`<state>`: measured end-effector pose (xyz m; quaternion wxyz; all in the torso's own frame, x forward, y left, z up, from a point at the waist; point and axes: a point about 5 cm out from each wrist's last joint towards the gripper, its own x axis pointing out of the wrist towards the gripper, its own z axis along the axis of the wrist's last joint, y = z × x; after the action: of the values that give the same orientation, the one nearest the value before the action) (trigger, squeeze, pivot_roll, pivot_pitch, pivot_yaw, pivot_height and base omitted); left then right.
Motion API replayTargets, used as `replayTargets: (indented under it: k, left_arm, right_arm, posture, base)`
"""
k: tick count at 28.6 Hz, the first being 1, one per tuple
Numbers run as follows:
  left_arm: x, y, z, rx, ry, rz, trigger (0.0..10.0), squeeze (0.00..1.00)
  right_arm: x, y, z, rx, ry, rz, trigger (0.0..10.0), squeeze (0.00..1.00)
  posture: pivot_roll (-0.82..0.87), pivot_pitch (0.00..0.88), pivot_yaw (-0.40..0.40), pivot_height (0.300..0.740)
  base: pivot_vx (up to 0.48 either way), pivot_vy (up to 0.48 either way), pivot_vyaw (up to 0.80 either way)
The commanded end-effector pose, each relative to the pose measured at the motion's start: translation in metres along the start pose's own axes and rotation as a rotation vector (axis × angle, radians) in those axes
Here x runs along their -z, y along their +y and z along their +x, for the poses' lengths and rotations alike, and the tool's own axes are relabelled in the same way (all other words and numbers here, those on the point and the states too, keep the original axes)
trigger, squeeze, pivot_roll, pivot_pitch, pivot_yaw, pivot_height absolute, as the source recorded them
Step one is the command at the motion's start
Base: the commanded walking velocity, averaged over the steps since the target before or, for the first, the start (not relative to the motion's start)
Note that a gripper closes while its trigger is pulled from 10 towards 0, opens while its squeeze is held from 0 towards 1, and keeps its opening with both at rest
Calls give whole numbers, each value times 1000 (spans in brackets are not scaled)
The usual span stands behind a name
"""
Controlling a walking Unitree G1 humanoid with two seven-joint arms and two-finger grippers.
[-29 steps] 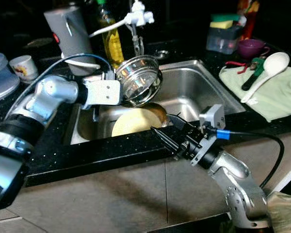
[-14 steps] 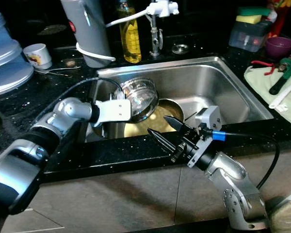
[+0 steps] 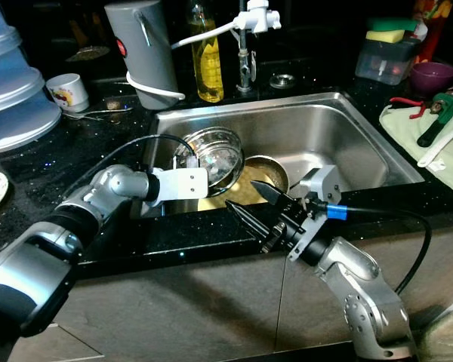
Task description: Kitchen organization
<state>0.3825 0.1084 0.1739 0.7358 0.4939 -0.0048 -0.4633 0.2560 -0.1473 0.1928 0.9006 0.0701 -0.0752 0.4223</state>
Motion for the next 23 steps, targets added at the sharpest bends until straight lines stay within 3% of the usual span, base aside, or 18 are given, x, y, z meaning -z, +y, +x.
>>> replayTargets:
  k: [1, 2, 3, 11, 18, 19, 20, 21, 23]
  left_arm:
    - [4, -8, 2, 15, 11, -1, 10000, 855]
    - [4, -8, 2, 15, 11, -1, 10000, 855]
    - [3, -7, 2, 8, 5, 2, 10000, 1000]
    - [-3, 4, -1, -37, -23, 33, 10000, 1000]
    - [-26, 30, -8, -143, -158, 34, 10000, 1000]
    - [-34, 36, -11, -180, -219, 16, 10000, 451]
    - [-34, 36, -11, -180, -219, 16, 10000, 451]
    - [-40, 41, -13, -207, -266, 2, 10000, 0]
    - [-51, 48, -21, -275, -380, -53, 10000, 0]
  right_arm:
    - [-2, 3, 3, -12, -7, 2, 10000, 0]
    - [-2, 3, 3, -12, -7, 2, 10000, 0]
    - [-1, 3, 3, -13, -7, 2, 10000, 0]
    - [-2, 3, 5, -13, -13, 4, 10000, 0]
    - [-3, 4, 6, -12, -27, 8, 10000, 0]
    - [-4, 4, 6, -11, -38, 14, 10000, 0]
    - [-4, 4, 6, -11, -38, 14, 10000, 0]
    - [-4, 4, 7, -11, -46, 18, 10000, 0]
    - [-2, 4, 9, -3, -64, 33, 10000, 0]
  posture:
    - [-144, 0, 80, 740]
    - [-144, 0, 80, 740]
    - [-143, 0, 79, 740]
    - [-137, 0, 79, 740]
    - [-134, 0, 79, 740]
    - [-134, 0, 79, 740]
    - [-134, 0, 79, 740]
    - [-129, 0, 77, 740]
    - [-120, 0, 72, 740]
  base:
    - [0, 0, 0]
    - [0, 0, 0]
    - [0, 0, 0]
    - [0, 0, 0]
    - [0, 0, 0]
    - [0, 0, 0]
    - [0, 0, 0]
    - [0, 0, 0]
    - [0, 0, 0]
